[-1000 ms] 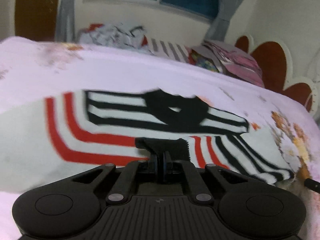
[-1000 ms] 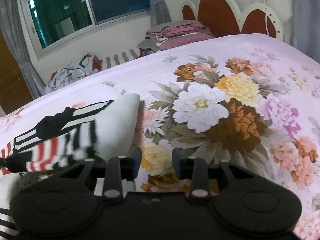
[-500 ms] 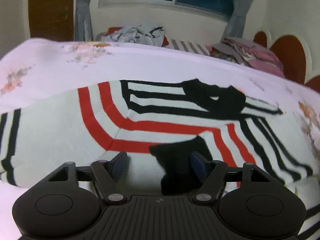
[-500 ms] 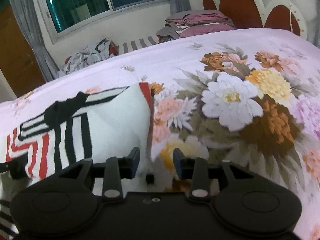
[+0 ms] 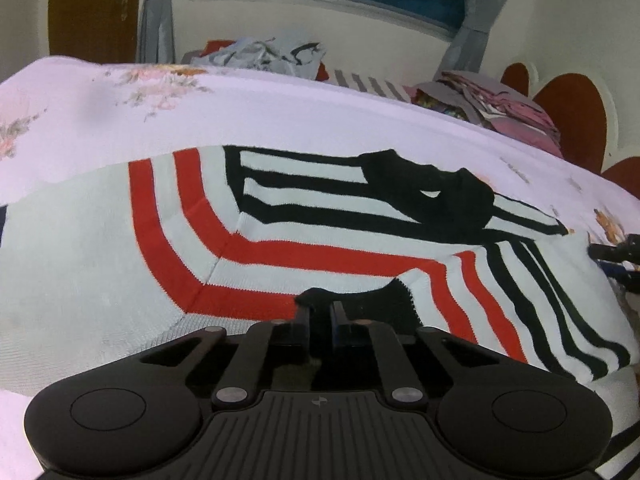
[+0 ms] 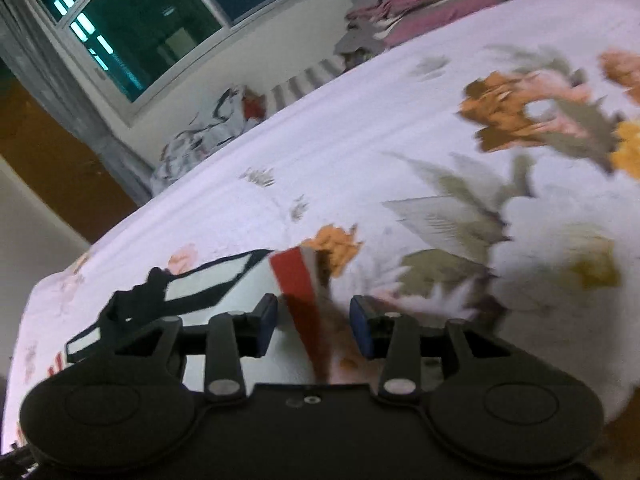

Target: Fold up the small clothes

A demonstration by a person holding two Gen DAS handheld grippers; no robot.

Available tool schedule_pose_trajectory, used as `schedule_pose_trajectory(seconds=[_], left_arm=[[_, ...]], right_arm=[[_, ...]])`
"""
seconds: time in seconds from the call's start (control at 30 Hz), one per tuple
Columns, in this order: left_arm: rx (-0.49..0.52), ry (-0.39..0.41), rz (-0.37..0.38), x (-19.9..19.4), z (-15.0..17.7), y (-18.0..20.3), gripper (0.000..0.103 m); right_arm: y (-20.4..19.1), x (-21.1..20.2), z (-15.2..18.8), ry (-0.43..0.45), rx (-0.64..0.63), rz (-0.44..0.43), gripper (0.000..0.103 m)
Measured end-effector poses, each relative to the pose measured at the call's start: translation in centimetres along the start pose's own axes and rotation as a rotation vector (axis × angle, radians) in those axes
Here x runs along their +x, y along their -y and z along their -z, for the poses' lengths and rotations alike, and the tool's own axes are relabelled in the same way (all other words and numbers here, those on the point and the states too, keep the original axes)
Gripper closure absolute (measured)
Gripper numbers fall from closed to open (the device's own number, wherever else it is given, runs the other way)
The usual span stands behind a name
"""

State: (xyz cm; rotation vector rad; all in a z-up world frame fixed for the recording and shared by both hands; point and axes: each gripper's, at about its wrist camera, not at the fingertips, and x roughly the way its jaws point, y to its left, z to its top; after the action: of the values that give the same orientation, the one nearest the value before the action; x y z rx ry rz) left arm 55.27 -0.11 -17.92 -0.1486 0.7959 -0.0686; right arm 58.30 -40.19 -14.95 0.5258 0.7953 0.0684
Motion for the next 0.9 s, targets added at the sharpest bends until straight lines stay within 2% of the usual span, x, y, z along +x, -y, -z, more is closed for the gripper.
schedule_pose_trajectory(seconds=[0.03, 0.07, 0.1, 0.13, 0.17, 0.2, 0.27, 0.33, 0.37, 0.4, 0.43, 0.5, 0.53, 0.6, 0.67, 0.73, 0.77, 0.8, 0.83, 0.87, 0.9], left_arm=[[0.013, 0.03, -0.011, -0.5, 0.1, 0.1, 0.098], [0.032, 0.106, -0.035, -1.6, 0.3, 0.3, 0.098], [0.045, 0.149, -0.048, -2.1, 0.5, 0.4, 0.098], [0.062, 0.154, -0.084, -2.1, 0.7, 0.6, 0.098], [0.071, 0.129, -0.116, -1.5, 0.9, 0.6, 0.103], [0.061, 0.083, -0.144, -0.5, 1.1, 0.3, 0.103], [0.06, 0.076, -0.145, 0.1, 1.4, -0.1, 0.103], [0.101, 0.061, -0.156, 0.0, 1.1, 0.2, 0.103], [0.122, 0.053, -0.16, 0.0, 0.9, 0.3, 0.103], [0.126, 0.048, -0.176, -0.2, 0.7, 0.3, 0.103], [0.114, 0.052, -0.206, -0.7, 0.4, 0.2, 0.103], [0.089, 0.129, -0.233, -2.6, 0.3, 0.1, 0.103], [0.077, 0.142, -0.221, -3.0, 0.1, 0.4, 0.102], [0.081, 0.13, -0.15, -2.7, -0.5, 1.9, 0.101], [0.145, 0.115, -0.096, -2.0, -0.6, 4.7, 0.1], [0.202, 0.08, -0.026, -1.0, -0.5, 7.4, 0.09], [0.228, 0.063, 0.004, -0.5, -0.3, 8.6, 0.067], [0.257, 0.034, 0.021, 0.1, 0.0, 9.4, 0.032], [0.282, -0.01, 0.012, 0.5, 0.6, 10.0, 0.027], [0.292, -0.041, 0.001, 1.3, 1.2, 10.1, 0.026], [0.262, -0.016, 0.014, 1.2, 1.3, 9.6, 0.026]], right_arm=[[-0.5, 0.0, 0.0, 0.0, -0.039, 0.023, 0.094], [-1.3, -0.4, 0.2, 0.025, -0.093, 0.06, 0.095], [-2.2, -1.0, 0.3, 0.054, -0.143, 0.08, 0.095], [-3.0, -1.2, 0.6, 0.072, -0.193, 0.101, 0.095], [-3.3, -0.7, 0.9, 0.061, -0.237, 0.144, 0.095], [-3.1, 0.1, 1.0, 0.034, -0.247, 0.183, 0.095], [-2.3, 0.5, 1.0, 0.034, -0.192, 0.172, 0.095], [-2.6, 0.5, 1.0, 0.025, -0.197, 0.182, 0.094], [-2.9, 0.4, 1.0, 0.021, -0.213, 0.191, 0.092], [-3.0, 0.0, 0.9, 0.02, -0.219, 0.199, 0.083], [-3.2, -0.6, 0.9, 0.03, -0.225, 0.206, 0.081], [-3.5, -2.1, 0.8, 0.071, -0.254, 0.198, 0.082], [-4.0, -2.7, 1.1, 0.075, -0.274, 0.187, 0.083], [-5.1, -2.8, 1.8, 0.045, -0.308, 0.157, 0.084], [-6.3, -2.6, 3.0, 0.025, -0.339, 0.148, 0.086], [-7.1, -2.7, 4.5, 0.005, -0.329, 0.153, 0.086], [-7.2, -2.9, 5.3, 0.001, -0.324, 0.169, 0.086], [-7.3, -3.2, 6.2, -0.006, -0.326, 0.183, 0.087], [-7.4, -3.3, 7.2, -0.016, -0.347, 0.2, 0.087], [-7.6, -3.4, 8.3, -0.01, -0.399, 0.224, 0.087], [-7.8, -3.5, 8.7, -0.001, -0.439, 0.23, 0.087]])
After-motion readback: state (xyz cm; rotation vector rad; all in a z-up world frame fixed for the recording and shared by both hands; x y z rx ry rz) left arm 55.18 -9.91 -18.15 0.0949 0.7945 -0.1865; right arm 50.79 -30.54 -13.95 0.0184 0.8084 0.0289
